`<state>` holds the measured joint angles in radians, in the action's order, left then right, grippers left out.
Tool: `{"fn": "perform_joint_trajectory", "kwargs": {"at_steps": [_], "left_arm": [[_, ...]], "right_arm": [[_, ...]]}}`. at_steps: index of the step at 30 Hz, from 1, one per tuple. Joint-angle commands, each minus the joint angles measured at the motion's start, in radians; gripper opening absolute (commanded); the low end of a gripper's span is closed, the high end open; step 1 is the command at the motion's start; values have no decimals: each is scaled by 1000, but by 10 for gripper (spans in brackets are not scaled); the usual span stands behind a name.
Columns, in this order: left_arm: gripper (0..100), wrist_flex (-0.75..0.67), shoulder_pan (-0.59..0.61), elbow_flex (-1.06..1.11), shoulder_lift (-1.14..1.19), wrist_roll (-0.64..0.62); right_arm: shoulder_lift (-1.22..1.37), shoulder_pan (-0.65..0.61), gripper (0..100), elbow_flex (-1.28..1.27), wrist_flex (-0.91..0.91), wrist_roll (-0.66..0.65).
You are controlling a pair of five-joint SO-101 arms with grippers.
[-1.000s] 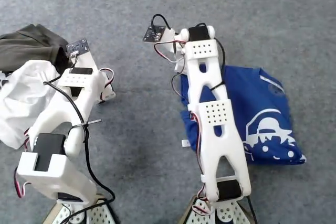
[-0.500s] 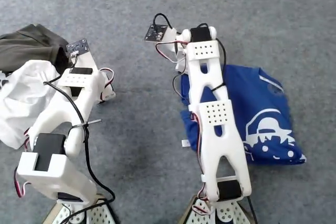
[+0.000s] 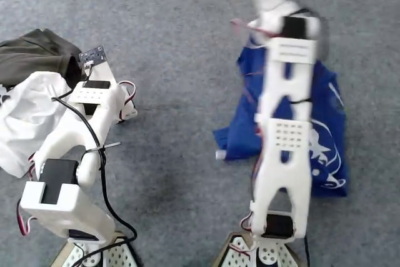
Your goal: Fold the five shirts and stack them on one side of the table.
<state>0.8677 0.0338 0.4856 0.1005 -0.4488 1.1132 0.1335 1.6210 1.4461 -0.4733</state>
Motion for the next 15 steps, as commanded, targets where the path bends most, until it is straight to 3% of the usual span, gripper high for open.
{"fn": "perform_joint_trajectory", "kwargs": {"at_steps": [1,8,15], "left_arm": [[36,-6,-8,-19,-20,9],[36,-25,-77,-39,-12,9],[88,-21,-366,-237,-11,28]], "right_arm": [[-110,175,13,47,-26,98],[-35,514,13,45,9,256],[119,698,13,45,37,588]]}}
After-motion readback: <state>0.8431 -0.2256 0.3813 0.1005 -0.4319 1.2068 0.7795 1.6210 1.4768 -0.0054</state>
